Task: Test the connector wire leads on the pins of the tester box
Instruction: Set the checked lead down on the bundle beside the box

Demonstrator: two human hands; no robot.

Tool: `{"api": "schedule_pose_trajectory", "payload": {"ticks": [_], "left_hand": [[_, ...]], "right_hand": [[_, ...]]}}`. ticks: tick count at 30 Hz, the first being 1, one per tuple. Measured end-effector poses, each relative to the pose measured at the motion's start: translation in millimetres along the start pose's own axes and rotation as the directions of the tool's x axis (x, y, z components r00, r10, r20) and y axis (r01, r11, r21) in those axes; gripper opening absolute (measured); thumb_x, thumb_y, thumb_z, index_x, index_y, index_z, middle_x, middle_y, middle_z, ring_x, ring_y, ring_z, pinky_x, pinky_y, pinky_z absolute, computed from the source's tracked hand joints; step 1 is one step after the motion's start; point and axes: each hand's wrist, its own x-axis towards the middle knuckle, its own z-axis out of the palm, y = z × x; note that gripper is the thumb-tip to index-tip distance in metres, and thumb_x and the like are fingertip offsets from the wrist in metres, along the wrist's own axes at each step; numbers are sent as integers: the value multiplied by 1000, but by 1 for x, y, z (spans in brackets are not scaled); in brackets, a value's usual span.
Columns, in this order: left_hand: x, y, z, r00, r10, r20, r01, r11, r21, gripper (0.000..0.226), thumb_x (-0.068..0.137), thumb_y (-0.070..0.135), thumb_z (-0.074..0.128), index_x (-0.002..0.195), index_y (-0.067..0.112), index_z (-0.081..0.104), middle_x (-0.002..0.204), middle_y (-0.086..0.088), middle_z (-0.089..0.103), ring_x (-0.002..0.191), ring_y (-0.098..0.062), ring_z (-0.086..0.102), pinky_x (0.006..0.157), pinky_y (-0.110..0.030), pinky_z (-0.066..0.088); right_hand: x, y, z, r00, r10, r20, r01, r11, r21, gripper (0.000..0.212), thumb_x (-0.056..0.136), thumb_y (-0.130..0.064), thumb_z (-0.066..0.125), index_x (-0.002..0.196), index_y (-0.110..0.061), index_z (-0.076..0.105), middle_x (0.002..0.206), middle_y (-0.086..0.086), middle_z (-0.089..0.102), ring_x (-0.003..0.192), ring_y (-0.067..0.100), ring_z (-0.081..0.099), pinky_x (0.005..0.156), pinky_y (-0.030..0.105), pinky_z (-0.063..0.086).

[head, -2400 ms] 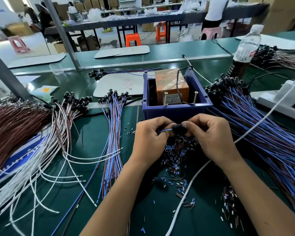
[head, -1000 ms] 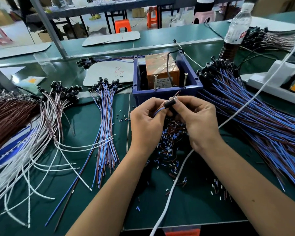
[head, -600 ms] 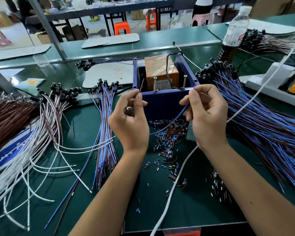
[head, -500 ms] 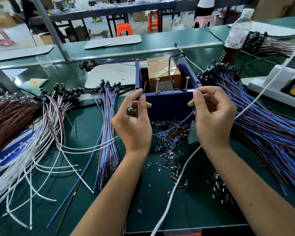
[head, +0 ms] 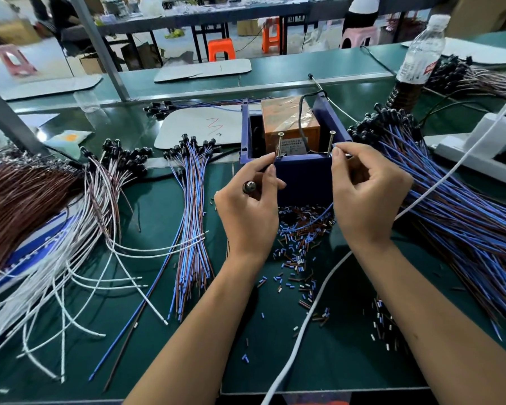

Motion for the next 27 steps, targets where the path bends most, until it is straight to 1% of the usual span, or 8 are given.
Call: {"api": "schedule_pose_trajectory", "payload": {"ticks": [5,11,13,15,19,23,25,27], "left_hand": [[0,1,0,1000,0,-10,0,1000,-9,16,99,11,64,107,14,78,67,3,71,63,-16,68,61,-20,50],[-1,3,-2,999,-32,-27,32,999,-17,17,97,9,64,102,16,79,66,0,67,61,-21,66,58,-27,49],[0,5,-3,999,-30,-38,30,999,19,17,97,10,65,100,19,78,68,9,68,62,-16,67,60,-25,51],[0,7,-3,998,-31,-59,35,997,70,17,96,13,66,99,24,78,71,19,67,66,-11,69,64,-23,53],[1,9,-4,998,-22,-64,28,995,100,17,95,15,65,98,26,78,76,28,66,68,-10,70,64,-24,56],[0,5,-5,996,27,-89,-20,996,83,16,97,15,64,101,19,78,75,11,70,67,-17,69,61,-40,56],[-2,4,-5,989,80,-121,-73,995,63,16,98,13,63,102,15,78,74,3,69,66,-24,68,58,-43,53],[-3,4,-5,983,111,-147,-105,993,50,16,99,12,62,102,15,78,74,1,69,64,-28,67,56,-45,51]], "right_hand": [[-1,1,0,1000,6,9,-6,1000,2,15,101,-21,66,96,-14,80,78,-15,67,66,-3,60,65,12,44],[-2,3,-2,1000,-7,10,6,1000,8,14,101,-20,67,96,-15,79,76,-18,64,66,-9,58,64,10,41],[-1,3,-3,1000,-27,10,27,1000,-3,14,101,-19,67,96,-14,79,77,-17,63,64,-8,57,64,9,40],[-1,3,-3,999,-44,12,45,999,-22,14,101,-18,67,96,-12,79,76,-17,62,59,0,55,62,11,40],[0,3,-3,999,-36,15,37,999,-31,14,101,-18,67,97,-12,79,76,-16,62,61,2,55,61,11,40],[-1,1,-4,1000,-9,21,9,1000,-14,14,101,-18,67,97,-13,79,77,-16,64,63,-5,57,62,12,42],[-1,2,-6,1000,25,14,-26,1000,6,15,102,-20,66,97,-13,78,76,-14,66,65,-2,61,62,15,45],[-2,2,-9,999,54,1,-54,998,20,15,102,-20,66,97,-13,77,75,-12,67,65,0,62,61,17,46]]}}
